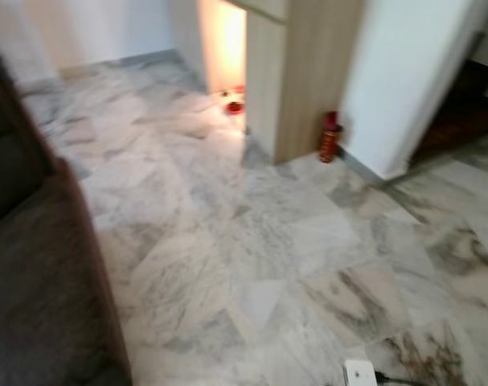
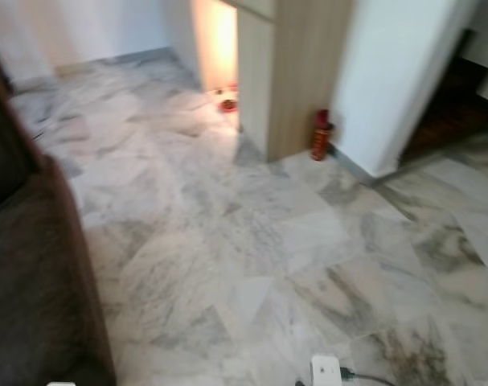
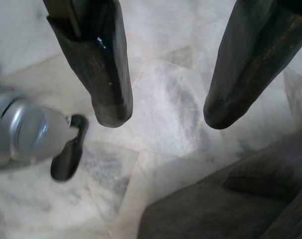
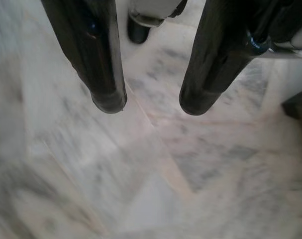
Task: Move the pillow to the sofa from floor
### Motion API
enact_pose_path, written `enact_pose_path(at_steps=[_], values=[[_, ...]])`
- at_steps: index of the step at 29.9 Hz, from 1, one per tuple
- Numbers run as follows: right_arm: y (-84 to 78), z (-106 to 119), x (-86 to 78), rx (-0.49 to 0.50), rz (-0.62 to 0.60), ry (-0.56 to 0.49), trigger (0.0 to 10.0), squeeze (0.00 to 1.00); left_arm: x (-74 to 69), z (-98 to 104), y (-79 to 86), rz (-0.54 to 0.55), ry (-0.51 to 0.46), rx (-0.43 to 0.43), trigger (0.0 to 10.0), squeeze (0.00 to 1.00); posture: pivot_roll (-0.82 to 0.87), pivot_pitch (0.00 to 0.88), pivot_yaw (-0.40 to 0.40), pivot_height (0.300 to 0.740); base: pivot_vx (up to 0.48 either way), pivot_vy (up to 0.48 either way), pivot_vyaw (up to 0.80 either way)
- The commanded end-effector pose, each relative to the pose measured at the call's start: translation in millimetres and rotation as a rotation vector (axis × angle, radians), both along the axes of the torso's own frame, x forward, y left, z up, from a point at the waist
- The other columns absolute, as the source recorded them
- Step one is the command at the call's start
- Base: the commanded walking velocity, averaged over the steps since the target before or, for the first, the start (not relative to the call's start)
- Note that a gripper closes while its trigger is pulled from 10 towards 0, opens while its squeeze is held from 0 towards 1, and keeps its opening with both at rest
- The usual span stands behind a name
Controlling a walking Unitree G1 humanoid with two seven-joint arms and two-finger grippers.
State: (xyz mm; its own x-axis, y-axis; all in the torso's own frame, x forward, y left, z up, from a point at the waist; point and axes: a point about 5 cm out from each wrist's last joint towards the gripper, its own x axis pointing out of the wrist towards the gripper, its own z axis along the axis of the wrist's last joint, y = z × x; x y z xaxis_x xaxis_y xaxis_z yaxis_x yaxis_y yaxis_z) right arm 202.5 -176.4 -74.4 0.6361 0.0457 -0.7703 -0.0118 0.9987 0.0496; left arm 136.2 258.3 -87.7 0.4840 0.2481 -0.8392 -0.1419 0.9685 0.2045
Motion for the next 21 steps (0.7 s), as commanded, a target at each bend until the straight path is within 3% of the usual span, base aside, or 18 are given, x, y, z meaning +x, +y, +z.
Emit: enact_pose_path(at_steps=[1, 21], values=[[-5.8, -5.9, -11.9, -0.009, -0.011, 0.044, 10.0, 0.0, -6.6, -3.8, -4.1, 0.02, 0.025, -0.01, 10.0, 0.0, 0.09, 0.097, -0.002, 0.74, 0.0, 0.0, 0.8], [-6.9, -5.8, -11.7, -0.011, -0.012, 0.046, 10.0, 0.0, -1.3, -1.9, -4.0, 0.004, 0.013, 0.001, 10.0, 0.0, 0.08, 0.052, 0.001, 0.74, 0.0, 0.0, 0.8]])
